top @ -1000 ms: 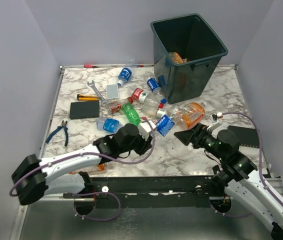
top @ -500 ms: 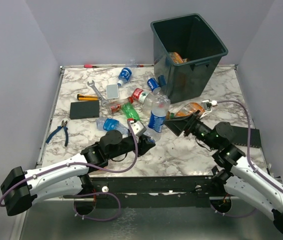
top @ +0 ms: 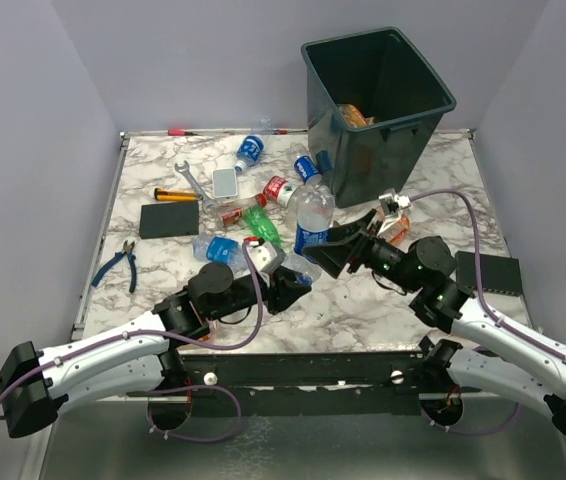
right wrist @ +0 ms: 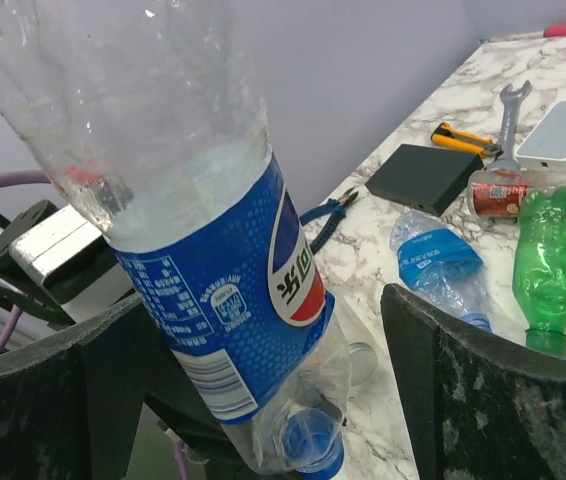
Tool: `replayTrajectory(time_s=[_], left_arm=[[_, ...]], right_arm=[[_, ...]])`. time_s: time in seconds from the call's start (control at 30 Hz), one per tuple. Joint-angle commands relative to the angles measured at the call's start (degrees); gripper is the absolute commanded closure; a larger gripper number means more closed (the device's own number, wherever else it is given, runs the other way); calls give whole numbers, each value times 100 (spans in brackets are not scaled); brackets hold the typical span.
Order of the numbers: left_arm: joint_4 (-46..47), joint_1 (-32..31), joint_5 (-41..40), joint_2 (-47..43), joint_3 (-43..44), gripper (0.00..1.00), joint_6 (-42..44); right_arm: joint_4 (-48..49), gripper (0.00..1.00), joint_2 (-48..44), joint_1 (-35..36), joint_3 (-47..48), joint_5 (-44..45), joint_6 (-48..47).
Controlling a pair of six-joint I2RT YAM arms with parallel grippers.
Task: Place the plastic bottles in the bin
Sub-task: Pick up the plastic bottle at the center of the board, then place the plastic bottle in the trash bin.
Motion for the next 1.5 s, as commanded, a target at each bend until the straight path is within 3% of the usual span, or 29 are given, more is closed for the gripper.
replayTrajectory(time_s=[0.0, 0.13, 0.2, 0.27, 0.3, 0.37, 0.43, 0.47, 0.63, 0.73, 0.83, 0.93, 1.07, 1.27, 1.47], left_arm=[[301, -24, 305, -273, -130, 100, 20], [458, -21, 391, -255, -198, 100, -17], [424, -23, 359, -218, -165, 96, -10], [403, -21, 245, -263, -174, 85, -24], [402, -24, 130, -325, -195, 72, -44], [369, -28, -218, -519, -244, 31, -64], [173, -22, -711, -816, -216, 6, -50], [9, -21, -1017, -1020, -169, 1, -49], [-892, -13, -1706, -1836, 658, 1, 159], [-1943, -15, -1693, -1431, 1844, 1, 523], [-3144, -14, -2123, -688, 2998, 1, 539], [-3608, -13, -1952, -226, 3493, 1, 133], [-3314, -13, -1834, -162, 3579, 1, -874], [-3493, -13, -1613, 21, 3802, 1, -1619], [-4069, -9, -1014, 139, 4081, 1, -1389]], right_arm=[[-334, 8, -21, 108, 185, 309, -541], [-757, 18, 496, 264, 633, 280, -795], [-898, 33, 719, 366, 814, 359, -883], [-969, 50, 837, 424, 881, 392, -966], [-999, 57, 816, 449, 871, 459, -1015], [-1109, 65, 665, 474, 840, 572, -1248], [-1381, 67, 429, 497, 844, 687, -1663], [-1606, 68, 300, 506, 871, 754, -1941], [-2925, 70, 32, 806, 1333, 1677, -3447], [-3422, 72, 256, 1298, 1692, 2765, -4297], [-3271, 73, 501, 2095, 1813, 4367, -5137], [-2415, 74, 724, 2769, 1544, 5748, -6156], [161, 77, 839, 3355, 584, 6852, -8534], [4376, 78, 1266, 3693, -722, 6515, -12210], [6055, 80, 1815, 3800, -1343, 5702, -14212]])
